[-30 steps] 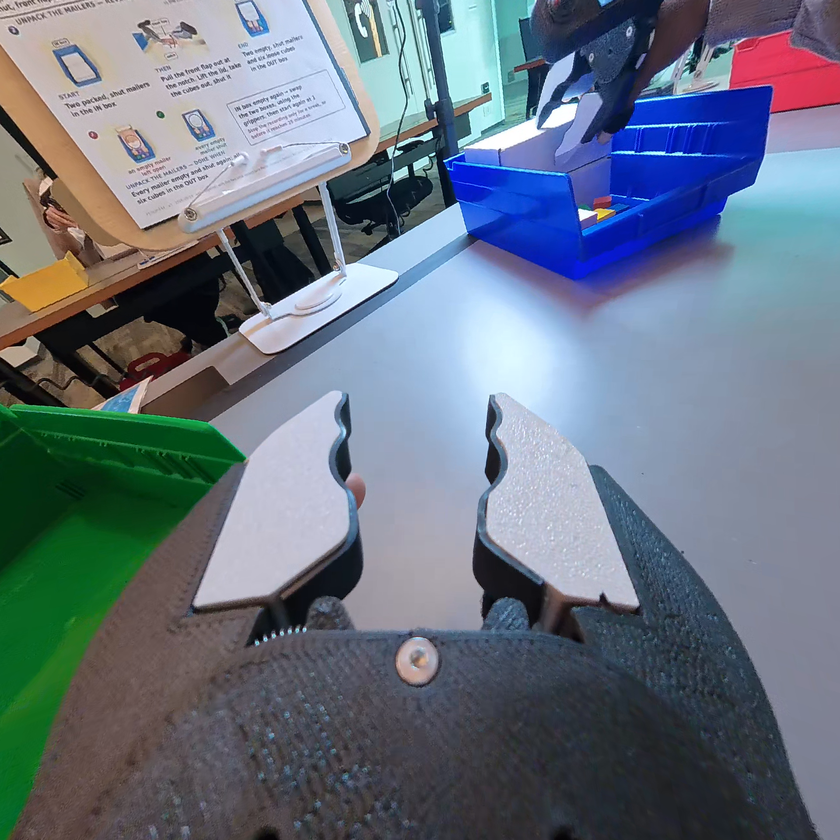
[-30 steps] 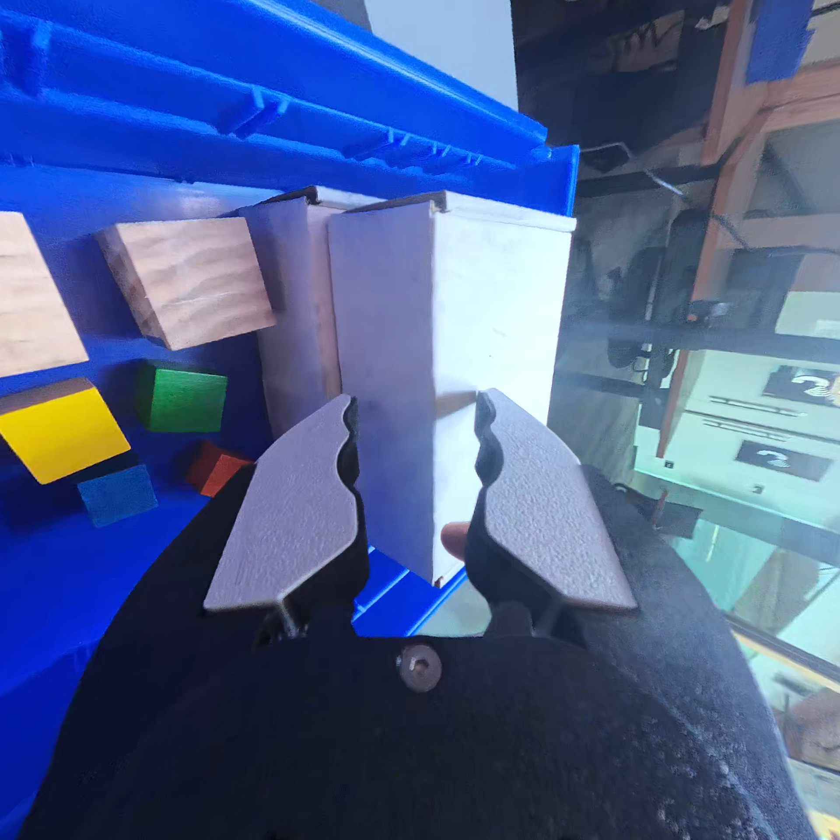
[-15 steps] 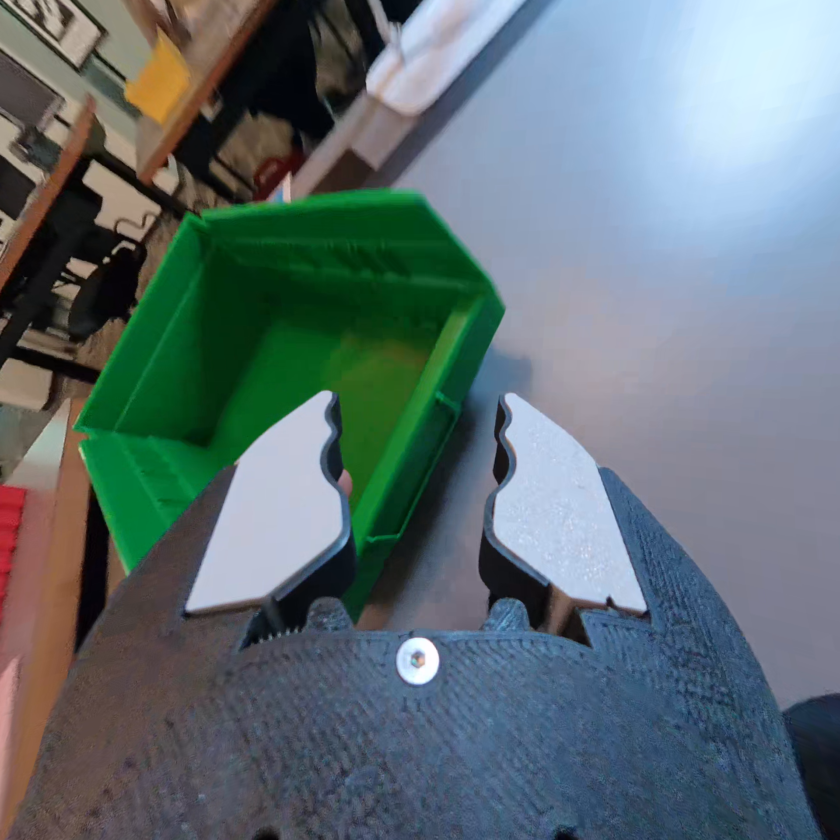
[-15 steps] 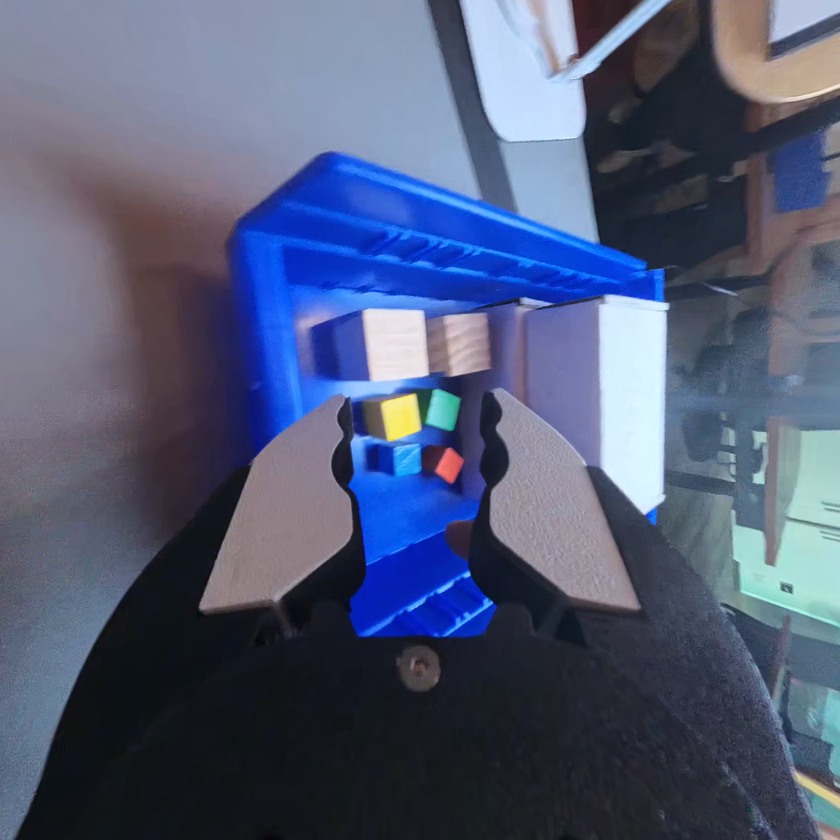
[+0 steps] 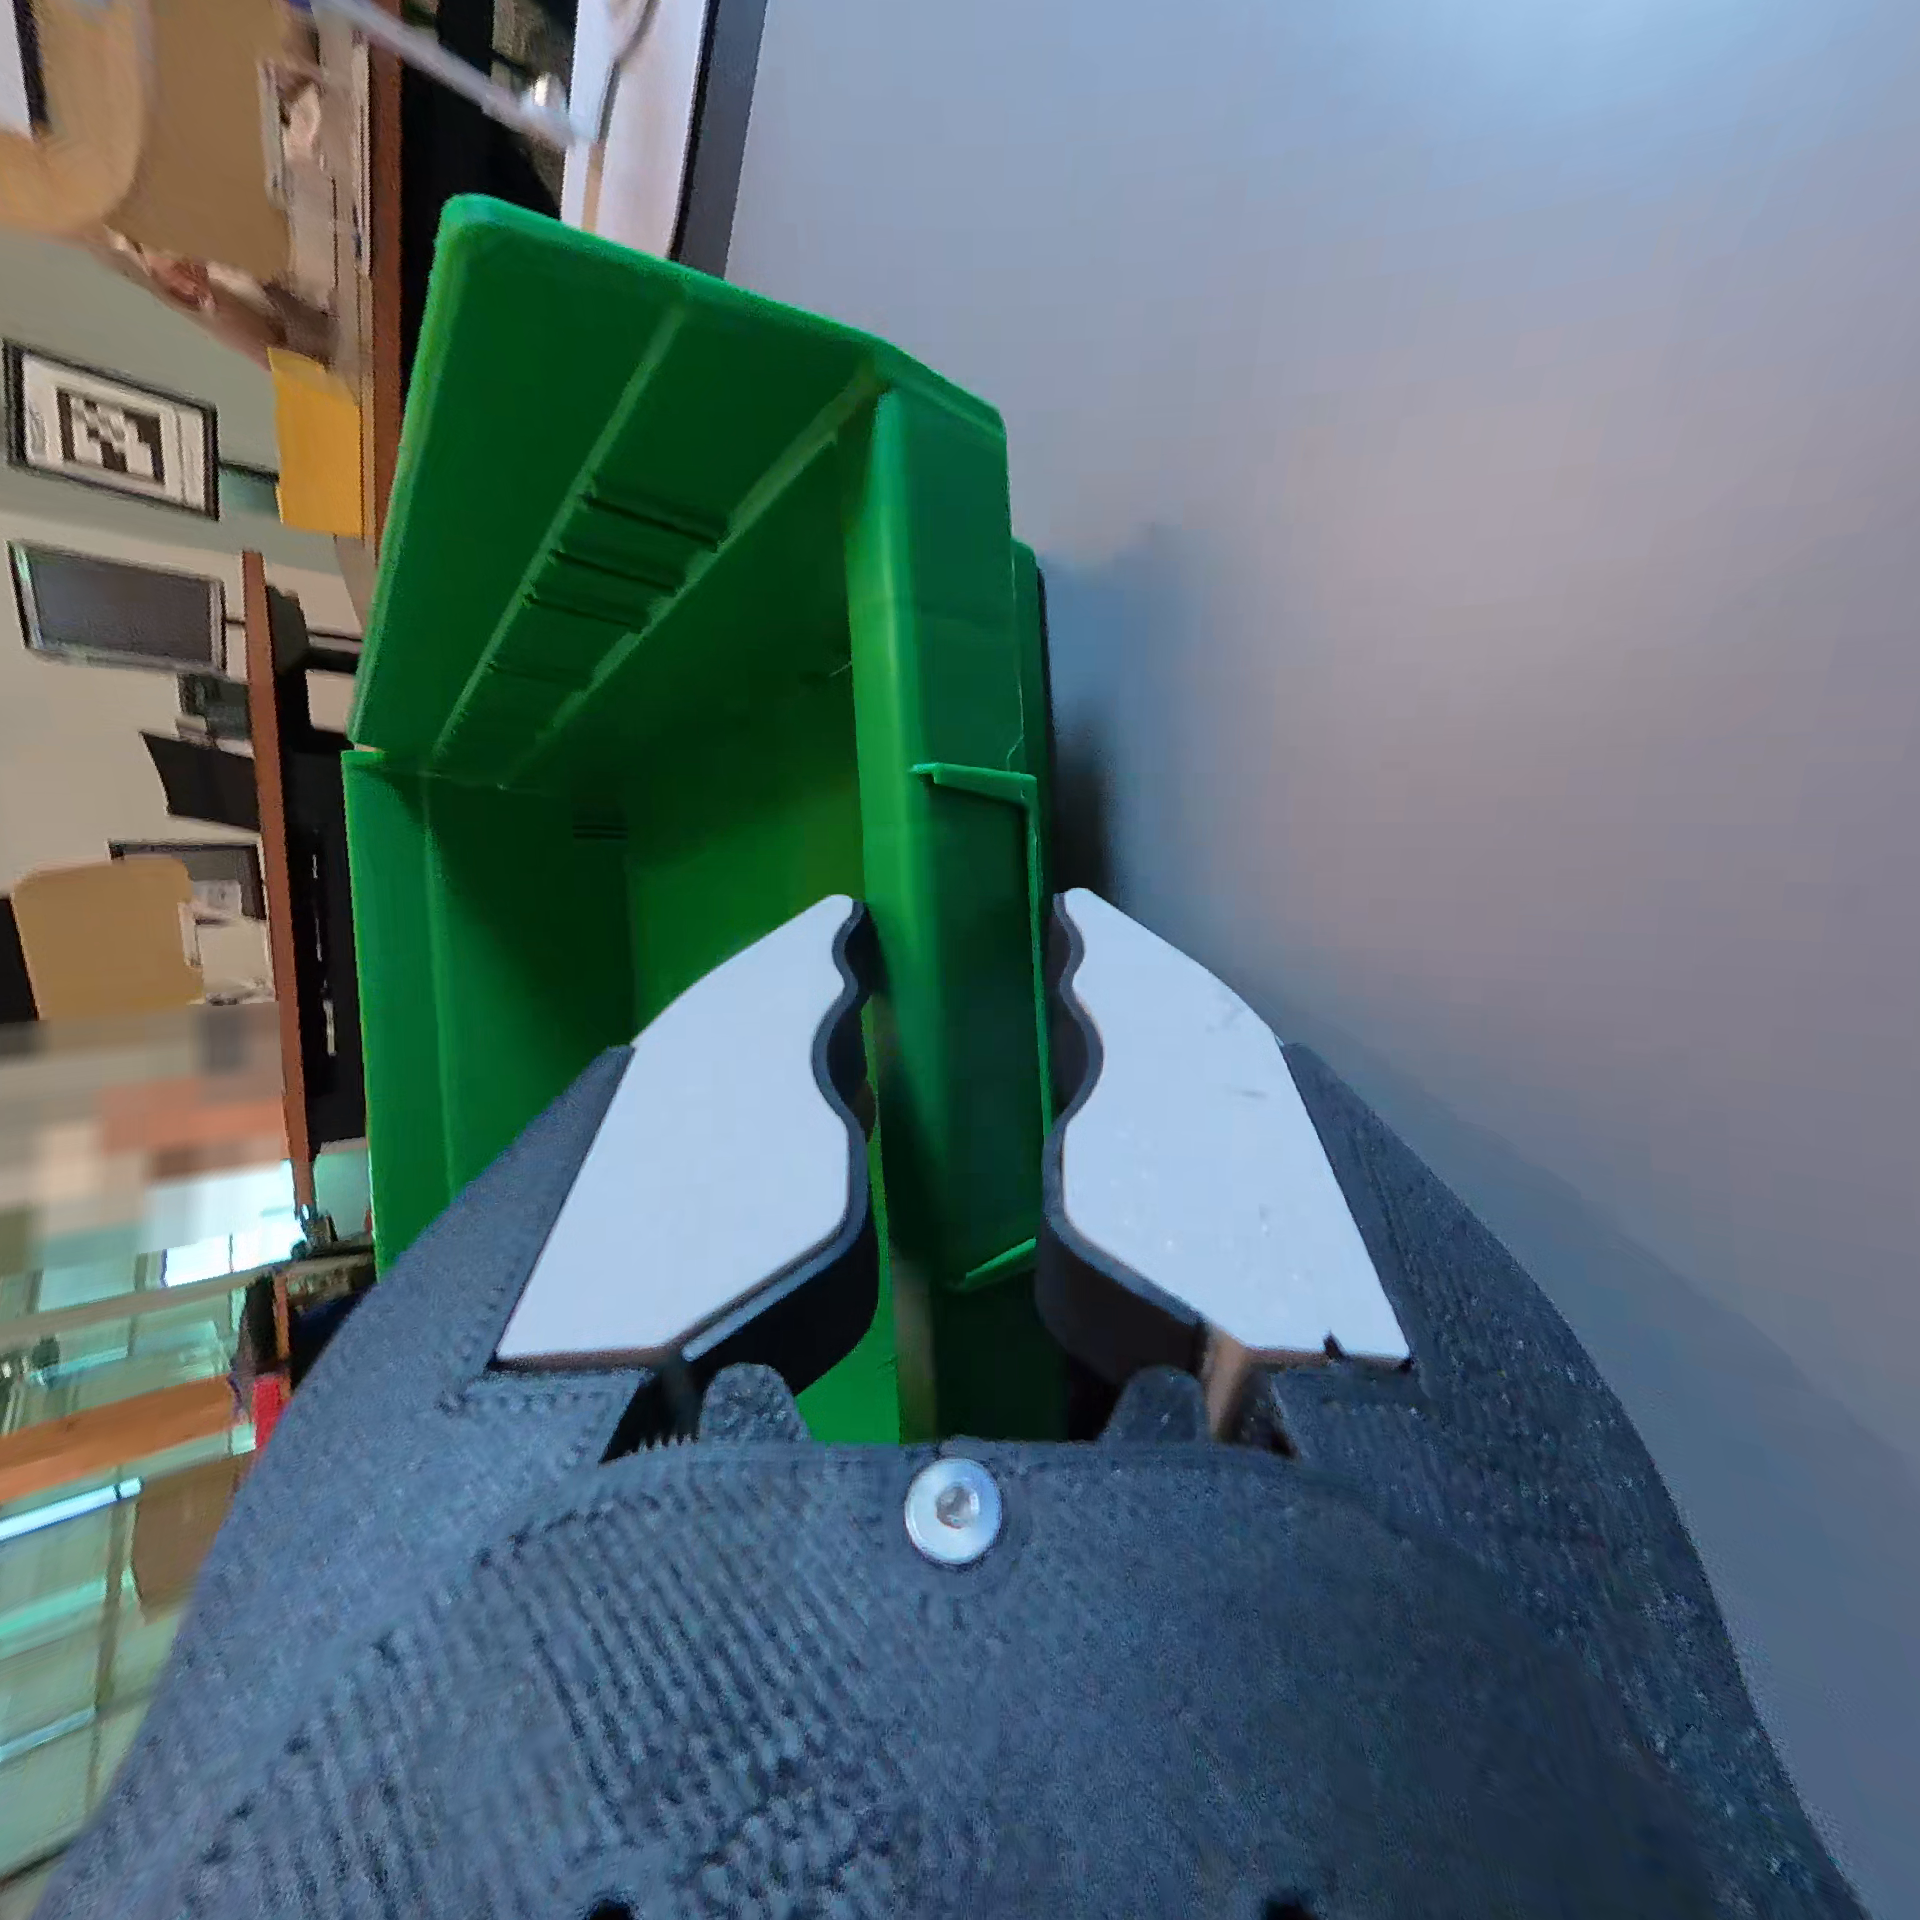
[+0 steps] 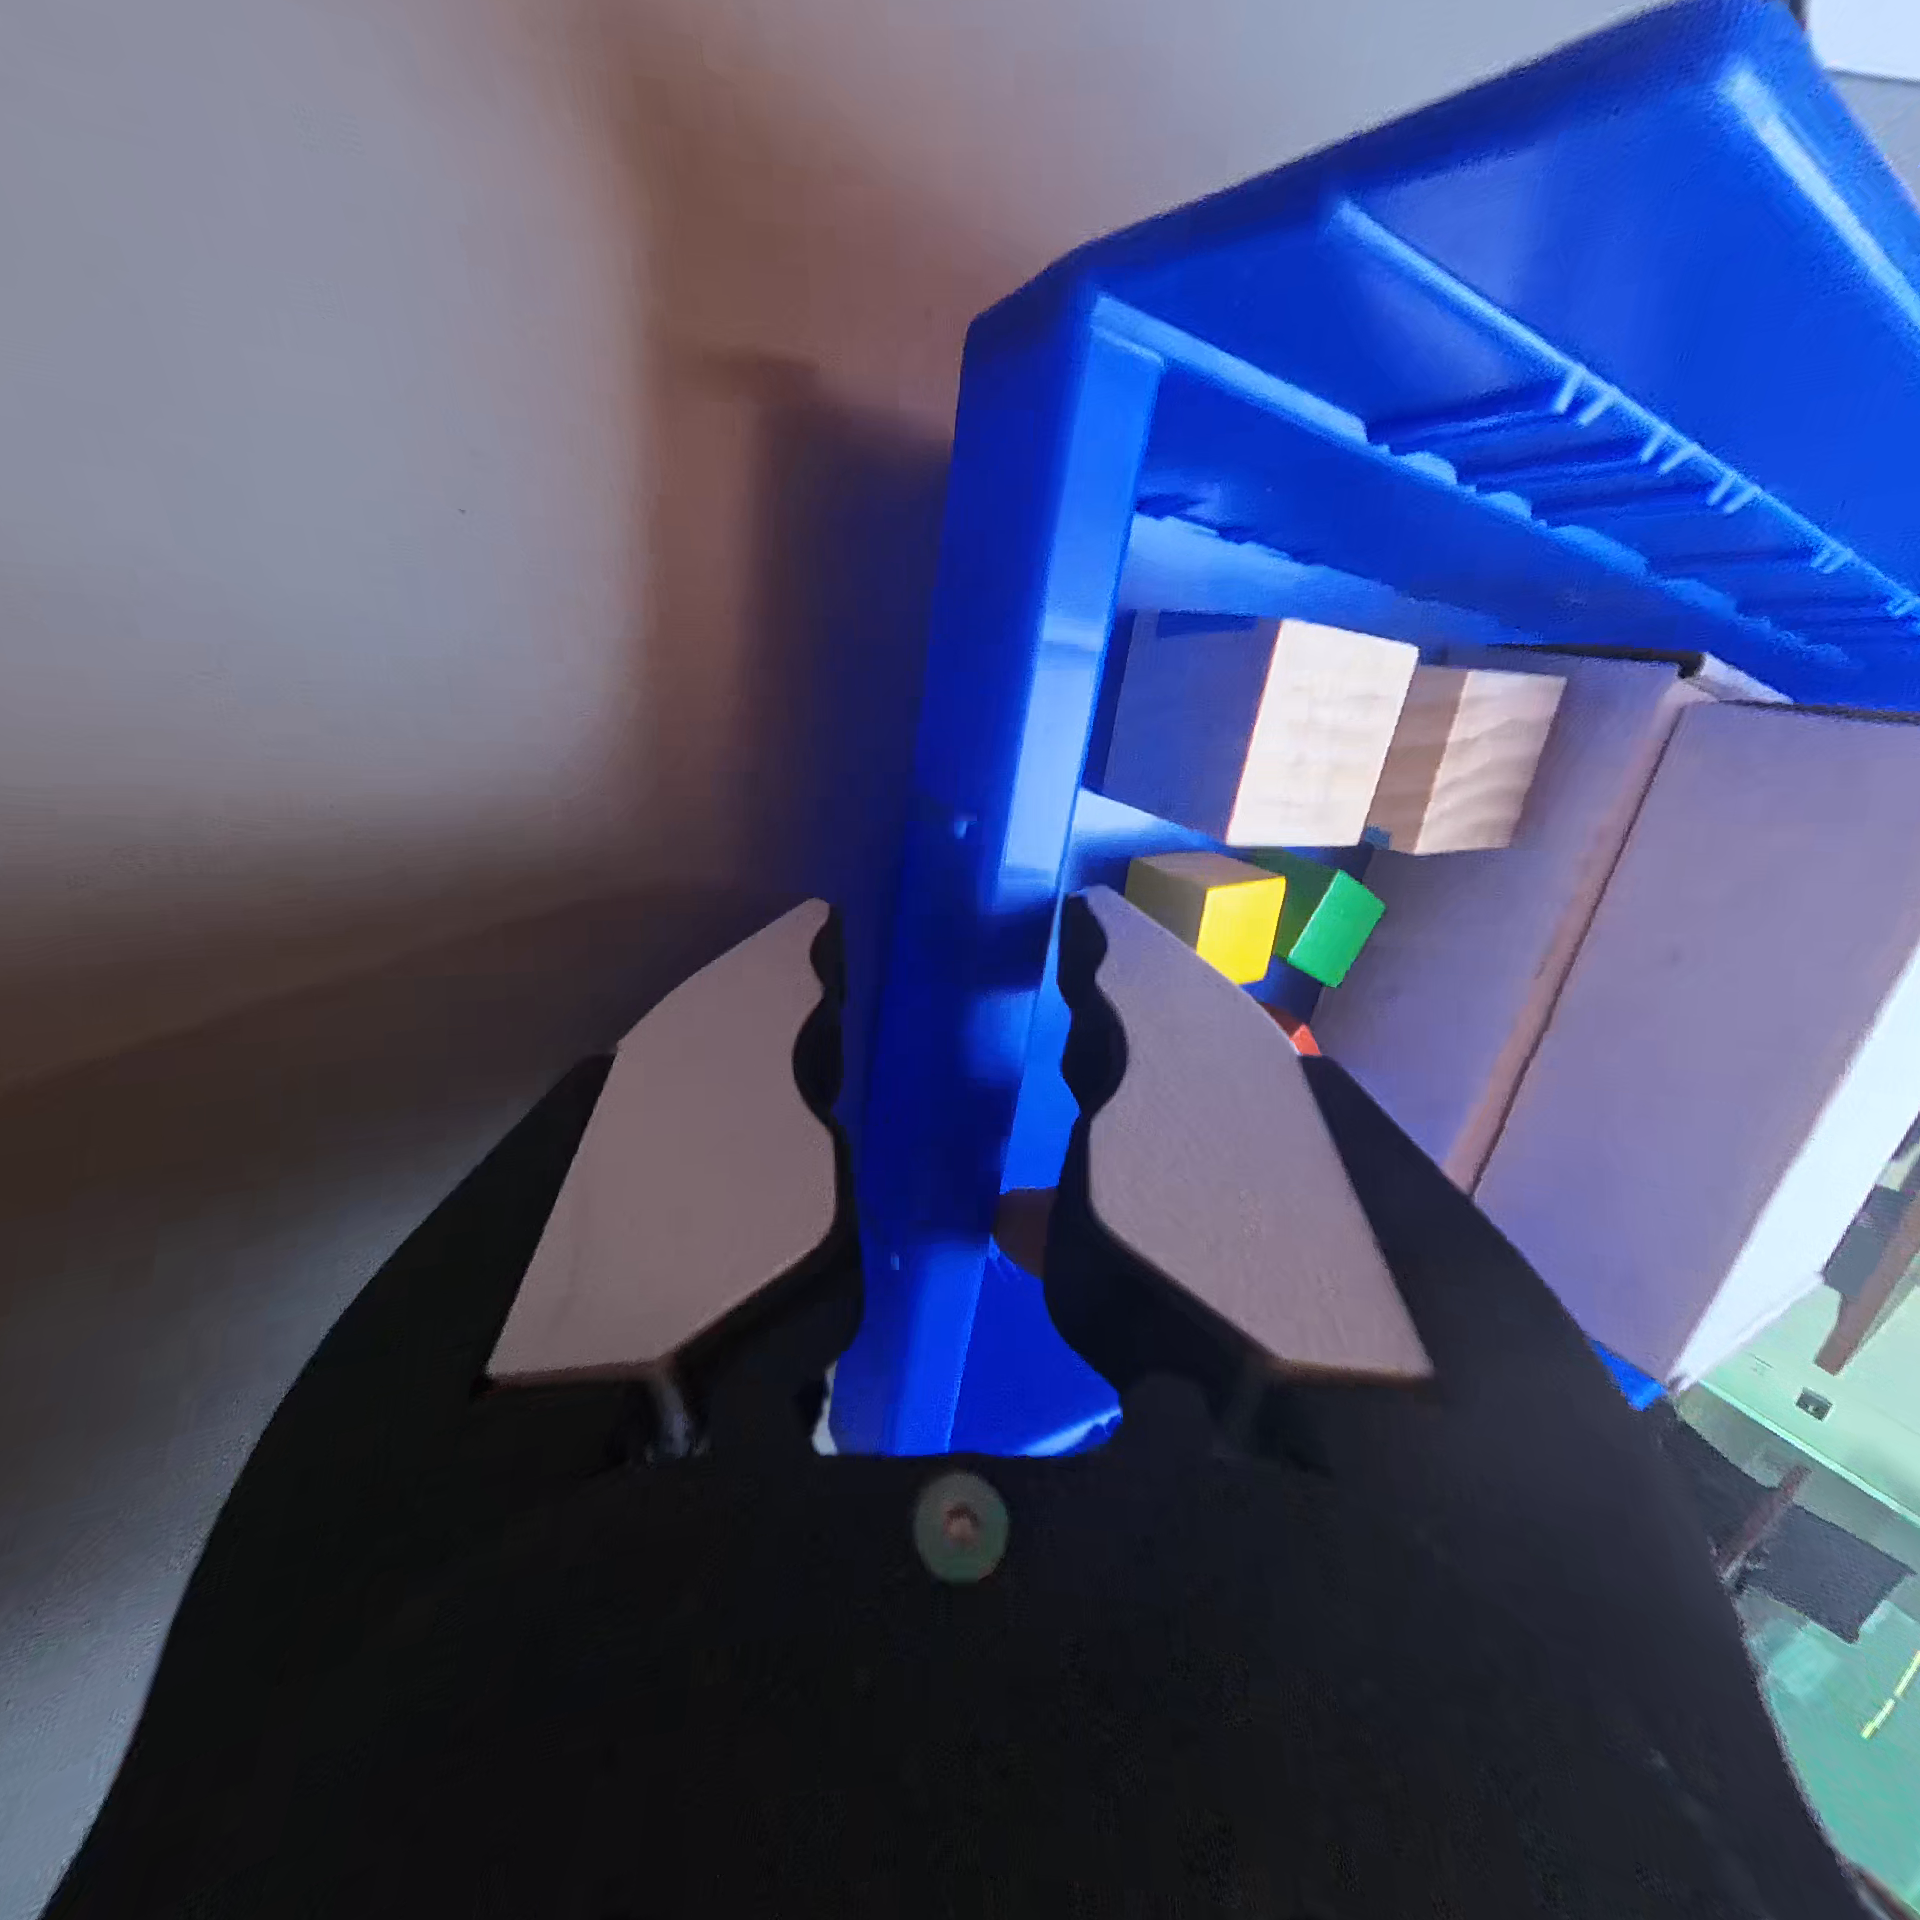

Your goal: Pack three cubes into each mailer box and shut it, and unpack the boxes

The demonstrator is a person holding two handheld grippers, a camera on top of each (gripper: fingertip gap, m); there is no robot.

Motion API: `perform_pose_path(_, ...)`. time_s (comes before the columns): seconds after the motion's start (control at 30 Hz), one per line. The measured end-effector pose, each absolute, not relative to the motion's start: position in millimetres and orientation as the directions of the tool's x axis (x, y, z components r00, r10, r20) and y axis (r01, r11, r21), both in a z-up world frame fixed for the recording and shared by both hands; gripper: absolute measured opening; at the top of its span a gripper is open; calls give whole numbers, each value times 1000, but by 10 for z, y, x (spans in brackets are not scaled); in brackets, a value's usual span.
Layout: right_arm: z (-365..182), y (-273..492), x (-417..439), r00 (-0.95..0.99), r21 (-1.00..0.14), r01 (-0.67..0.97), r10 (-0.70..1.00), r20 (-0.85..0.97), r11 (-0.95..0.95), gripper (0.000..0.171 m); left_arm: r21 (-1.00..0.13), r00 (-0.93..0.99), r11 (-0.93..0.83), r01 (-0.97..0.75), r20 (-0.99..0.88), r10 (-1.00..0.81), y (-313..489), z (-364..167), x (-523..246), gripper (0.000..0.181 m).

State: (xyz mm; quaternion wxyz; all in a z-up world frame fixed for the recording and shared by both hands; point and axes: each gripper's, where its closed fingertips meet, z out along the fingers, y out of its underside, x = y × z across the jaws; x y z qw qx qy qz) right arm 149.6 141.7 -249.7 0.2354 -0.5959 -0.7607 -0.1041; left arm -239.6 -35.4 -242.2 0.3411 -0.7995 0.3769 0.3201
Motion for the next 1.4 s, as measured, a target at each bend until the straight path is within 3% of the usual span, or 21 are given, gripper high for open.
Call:
perform_pose_path(0.03,-2514,1432,1457,-191,-112,954,850,490,279,34,-300,494,-453,-840,-769,-406,-304,-2421,-2291,32)
perform_pose_path(0.17,-2521,1433,1394,-231,-53,952,819,526,302,32,-305,433,-323,-896,-765,-477,-85,-2424,-1832,32)
perform_pose_path(0.47,-2517,746,1266,-322,-82,897,771,549,433,32,-312,326,-125,-942,-758,-565,338,-2422,-998,36)
perform_pose_path(0.6,-2508,232,1187,-330,-111,870,735,593,480,32,-418,426,-143,-897,-732,-531,295,-2267,-877,46)
perform_pose_path(0.67,-2445,-106,1119,-290,-208,841,740,607,500,33,-547,528,-137,-826,-666,-527,141,-2104,-719,46)
perform_pose_path(0.8,-1905,-688,1065,-19,-628,669,854,521,398,36,-834,744,-175,-524,-348,-570,-331,-1788,-221,44)
perform_pose_path(0.87,-1535,-638,1299,219,-804,533,875,431,263,39,-893,800,-218,-394,-216,-560,-505,-1718,-33,46)
perform_pose_path(0.93,-1387,-417,1717,456,-910,407,844,281,83,41,-919,845,-250,-304,-139,-516,-577,-1699,91,49)
perform_pose_path(1.07,-1569,27,2374,715,-970,199,698,45,-141,50,-925,908,-370,-84,82,-410,-583,-1810,277,43)
perform_pose_path(1.23,-1908,342,2328,734,-939,242,679,14,-243,56,-917,855,-380,125,294,-427,-723,-1757,361,52)
perform_pose_path(1.33,-1999,478,2237,738,-915,288,674,23,-284,41,-909,836,-393,136,318,-447,-682,-1809,542,58)
perform_pose_path(1.37,-1973,489,2215,743,-917,288,669,32,-276,23,-911,836,-397,112,302,-458,-649,-1854,630,61)
perform_pose_path(1.4,-1967,496,2207,756,-915,302,652,58,-269,20,-913,842,-398,89,282,-460,-613,-1901,697,62)
